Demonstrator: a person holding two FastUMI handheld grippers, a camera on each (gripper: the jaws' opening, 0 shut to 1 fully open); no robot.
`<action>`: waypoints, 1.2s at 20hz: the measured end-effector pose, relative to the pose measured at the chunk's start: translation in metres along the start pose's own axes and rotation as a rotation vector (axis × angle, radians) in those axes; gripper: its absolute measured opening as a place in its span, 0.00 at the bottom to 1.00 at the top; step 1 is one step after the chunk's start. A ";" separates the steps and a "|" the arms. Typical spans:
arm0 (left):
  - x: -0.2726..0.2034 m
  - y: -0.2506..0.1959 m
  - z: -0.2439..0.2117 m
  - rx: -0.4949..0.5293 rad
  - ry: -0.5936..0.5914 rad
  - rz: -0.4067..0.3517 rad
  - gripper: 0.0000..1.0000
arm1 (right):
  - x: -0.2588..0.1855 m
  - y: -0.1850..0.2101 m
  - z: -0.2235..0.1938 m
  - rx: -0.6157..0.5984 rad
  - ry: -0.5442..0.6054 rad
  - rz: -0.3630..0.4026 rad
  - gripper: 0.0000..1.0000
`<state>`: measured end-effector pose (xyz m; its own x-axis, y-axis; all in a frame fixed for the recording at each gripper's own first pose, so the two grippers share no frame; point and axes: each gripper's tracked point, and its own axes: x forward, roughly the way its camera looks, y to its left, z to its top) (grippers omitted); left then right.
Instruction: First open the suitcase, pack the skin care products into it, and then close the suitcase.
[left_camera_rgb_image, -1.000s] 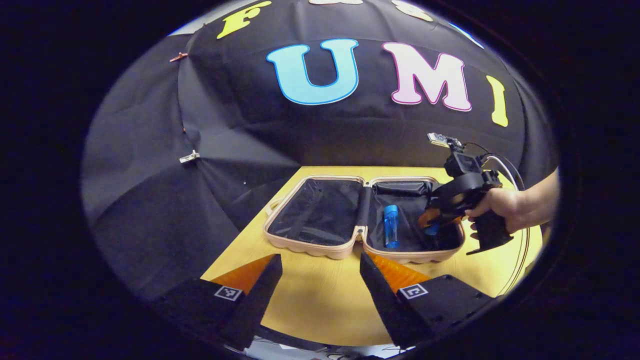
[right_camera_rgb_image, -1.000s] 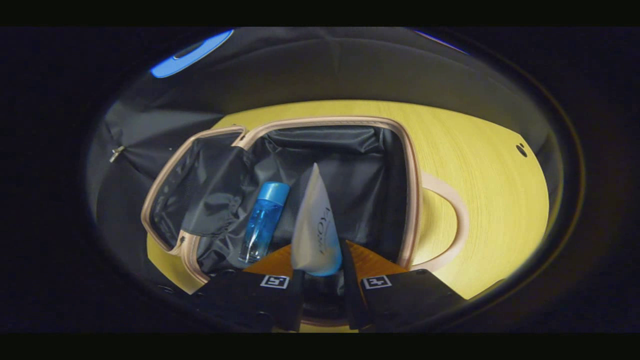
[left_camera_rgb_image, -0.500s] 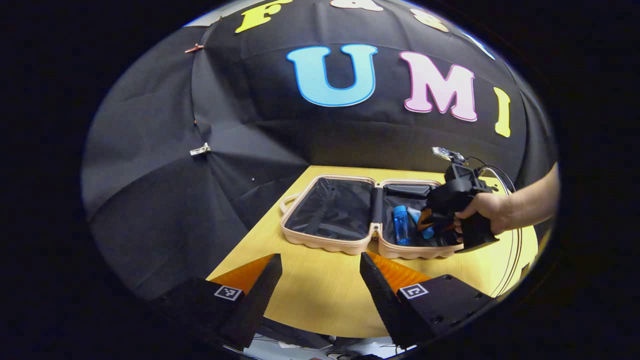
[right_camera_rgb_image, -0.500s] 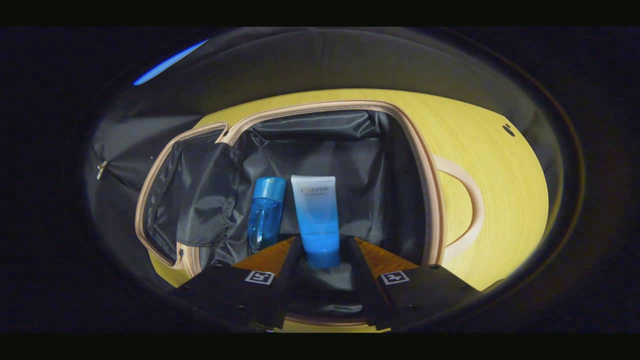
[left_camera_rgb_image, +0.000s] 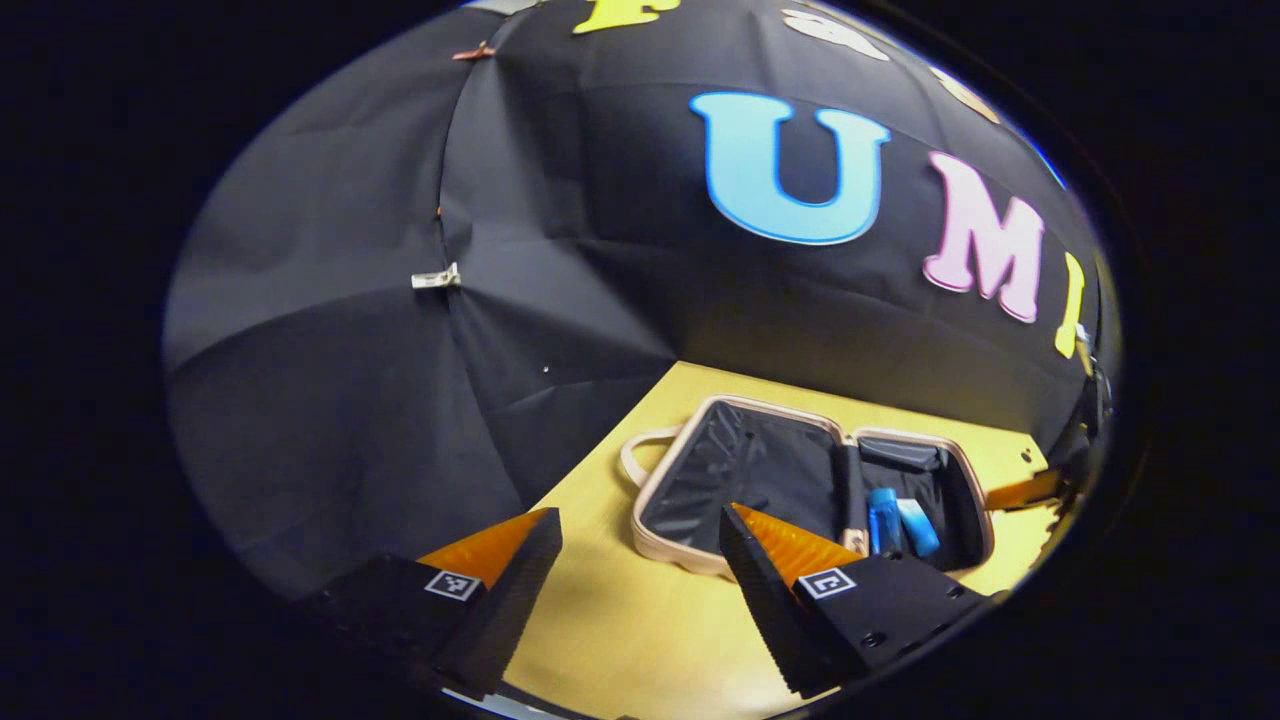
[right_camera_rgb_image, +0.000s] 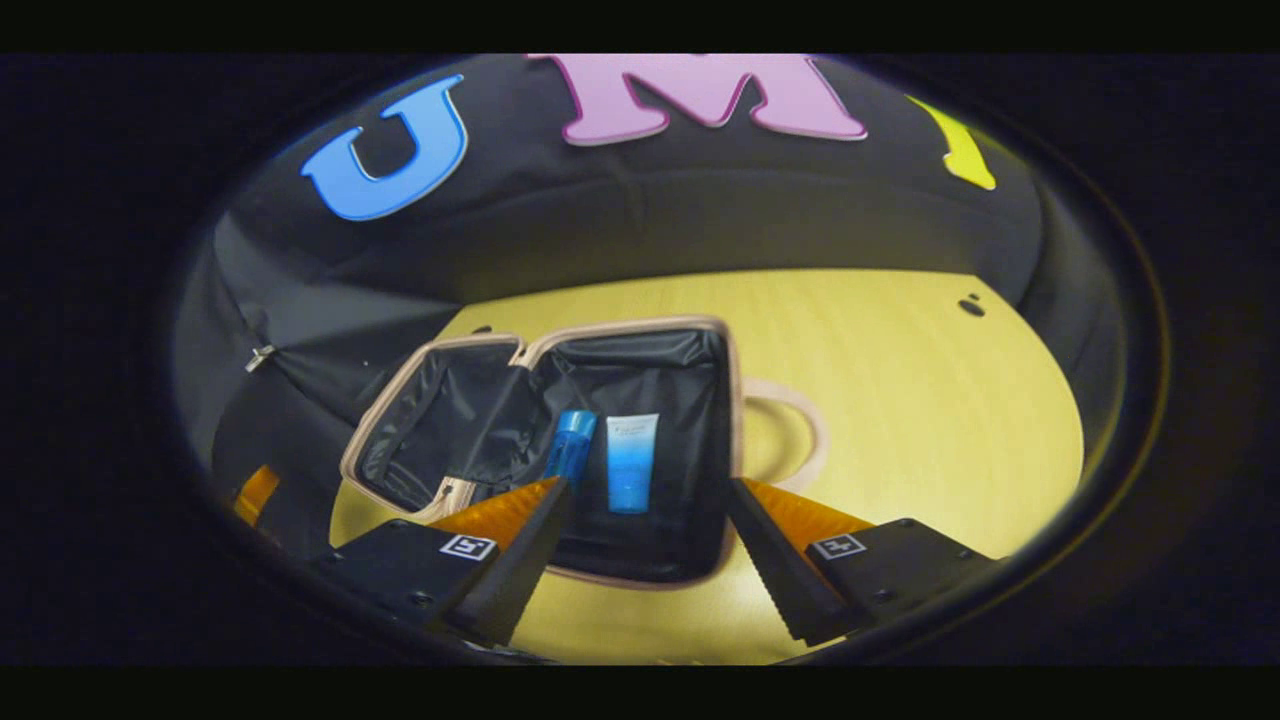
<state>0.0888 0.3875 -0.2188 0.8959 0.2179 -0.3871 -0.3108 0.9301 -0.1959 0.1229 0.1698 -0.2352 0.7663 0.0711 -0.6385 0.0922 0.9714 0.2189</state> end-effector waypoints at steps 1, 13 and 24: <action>0.021 0.005 0.000 -0.036 0.014 -0.006 0.98 | -0.011 -0.012 0.001 -0.012 -0.028 -0.014 0.98; 0.214 0.022 -0.030 -0.558 0.211 -0.147 0.94 | -0.059 -0.124 -0.101 -0.139 0.022 -0.191 0.98; 0.208 -0.002 -0.010 -0.523 0.248 -0.211 0.09 | -0.056 -0.157 -0.100 -0.119 0.029 -0.218 0.96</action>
<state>0.2724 0.4278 -0.3073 0.8742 -0.0892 -0.4773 -0.3053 0.6634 -0.6831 0.0014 0.0360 -0.3076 0.7181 -0.1380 -0.6821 0.1766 0.9842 -0.0131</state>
